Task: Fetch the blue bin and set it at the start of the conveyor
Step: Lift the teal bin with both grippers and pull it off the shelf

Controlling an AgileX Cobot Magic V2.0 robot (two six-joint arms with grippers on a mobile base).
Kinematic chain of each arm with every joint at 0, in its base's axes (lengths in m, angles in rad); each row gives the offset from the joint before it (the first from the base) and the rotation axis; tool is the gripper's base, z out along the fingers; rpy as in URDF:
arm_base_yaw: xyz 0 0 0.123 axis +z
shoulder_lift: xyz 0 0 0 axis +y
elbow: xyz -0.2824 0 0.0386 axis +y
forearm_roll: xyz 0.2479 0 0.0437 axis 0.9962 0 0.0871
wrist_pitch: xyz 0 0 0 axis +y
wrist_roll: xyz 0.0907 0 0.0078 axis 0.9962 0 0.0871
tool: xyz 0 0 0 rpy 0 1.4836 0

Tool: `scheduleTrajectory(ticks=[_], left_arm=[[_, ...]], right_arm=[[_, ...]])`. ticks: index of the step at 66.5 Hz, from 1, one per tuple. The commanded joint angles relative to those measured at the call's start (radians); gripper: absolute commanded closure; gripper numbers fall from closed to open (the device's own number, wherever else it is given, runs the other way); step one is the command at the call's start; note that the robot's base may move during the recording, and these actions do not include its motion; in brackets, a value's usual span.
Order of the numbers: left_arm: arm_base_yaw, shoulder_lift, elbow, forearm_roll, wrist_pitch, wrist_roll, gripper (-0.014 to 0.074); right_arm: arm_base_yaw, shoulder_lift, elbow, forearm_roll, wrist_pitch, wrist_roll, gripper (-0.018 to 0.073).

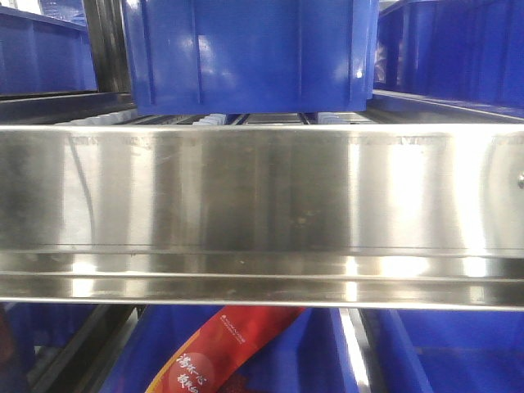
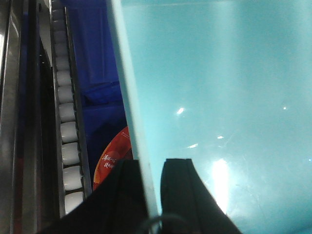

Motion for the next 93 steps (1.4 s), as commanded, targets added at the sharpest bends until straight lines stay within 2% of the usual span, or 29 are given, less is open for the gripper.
scheduleTrajectory(ticks=[1, 71, 93], left_arm=[[-0.001, -0.006, -0.007, 0.025, -0.027, 0.015, 0.0708], [-0.001, -0.006, -0.007, 0.034, -0.027, 0.015, 0.0708], [-0.001, -0.006, -0.007, 0.034, -0.114, 0.015, 0.0708]], right_arm=[[-0.005, -0.014, -0.01, -0.009, -0.047, -0.031, 0.0711], [-0.005, -0.014, -0.01, -0.009, -0.047, -0.031, 0.0711], [-0.005, -0.014, -0.01, -0.009, -0.047, -0.031, 0.0711]])
